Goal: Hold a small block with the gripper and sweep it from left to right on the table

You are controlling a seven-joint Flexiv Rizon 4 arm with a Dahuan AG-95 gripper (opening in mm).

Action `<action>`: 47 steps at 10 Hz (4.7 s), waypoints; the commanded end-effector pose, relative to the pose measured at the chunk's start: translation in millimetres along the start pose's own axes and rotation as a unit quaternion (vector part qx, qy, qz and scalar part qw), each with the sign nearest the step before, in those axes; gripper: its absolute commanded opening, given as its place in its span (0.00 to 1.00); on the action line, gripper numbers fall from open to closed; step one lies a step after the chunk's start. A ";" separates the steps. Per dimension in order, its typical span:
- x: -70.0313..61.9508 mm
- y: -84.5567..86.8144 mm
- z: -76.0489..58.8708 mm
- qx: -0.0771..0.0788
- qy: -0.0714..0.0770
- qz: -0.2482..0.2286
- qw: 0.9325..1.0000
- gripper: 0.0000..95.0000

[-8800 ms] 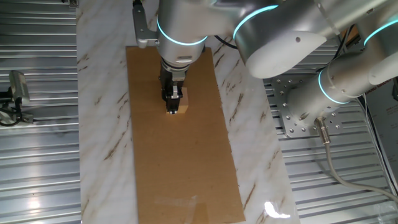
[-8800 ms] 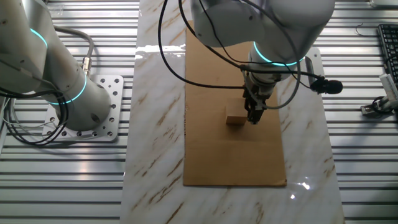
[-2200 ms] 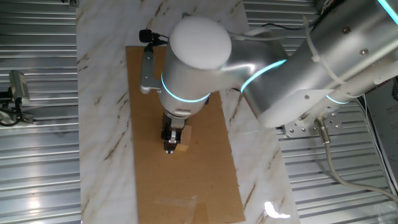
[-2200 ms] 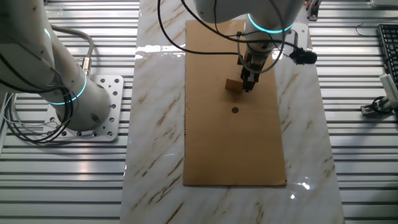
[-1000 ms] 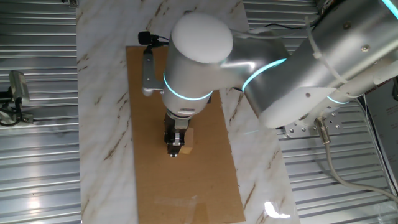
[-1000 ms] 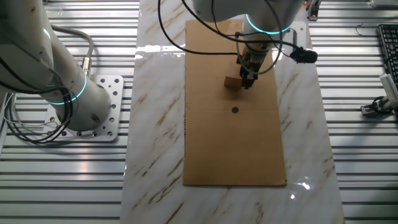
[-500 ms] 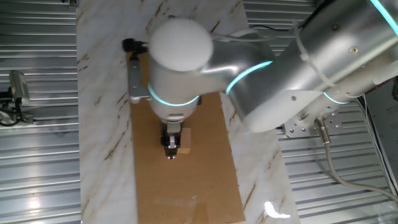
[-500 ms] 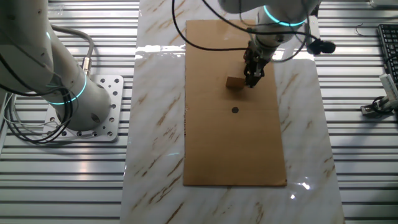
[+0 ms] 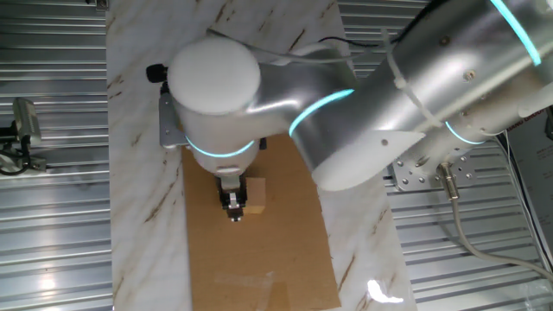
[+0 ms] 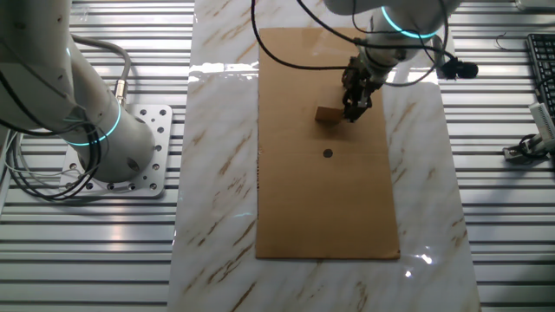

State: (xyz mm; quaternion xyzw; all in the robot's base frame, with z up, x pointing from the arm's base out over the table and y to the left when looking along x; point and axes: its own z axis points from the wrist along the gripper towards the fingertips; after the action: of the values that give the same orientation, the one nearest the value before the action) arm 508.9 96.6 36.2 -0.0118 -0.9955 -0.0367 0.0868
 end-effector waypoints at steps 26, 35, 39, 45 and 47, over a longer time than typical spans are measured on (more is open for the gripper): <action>-9.2 14.8 -16.7 0.075 0.075 -0.015 0.994 0.80; -3.1 17.5 -37.7 0.050 0.025 -0.023 0.998 0.00; -3.2 18.6 -40.3 0.049 0.023 -0.029 0.998 0.00; -3.8 20.2 -42.4 0.060 0.028 -0.047 0.997 0.00; -3.0 20.4 -43.6 0.057 0.030 -0.052 0.997 0.00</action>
State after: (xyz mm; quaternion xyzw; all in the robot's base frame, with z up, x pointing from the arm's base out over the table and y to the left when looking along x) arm 519.0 113.0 79.9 0.0477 -0.9922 0.0147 0.1139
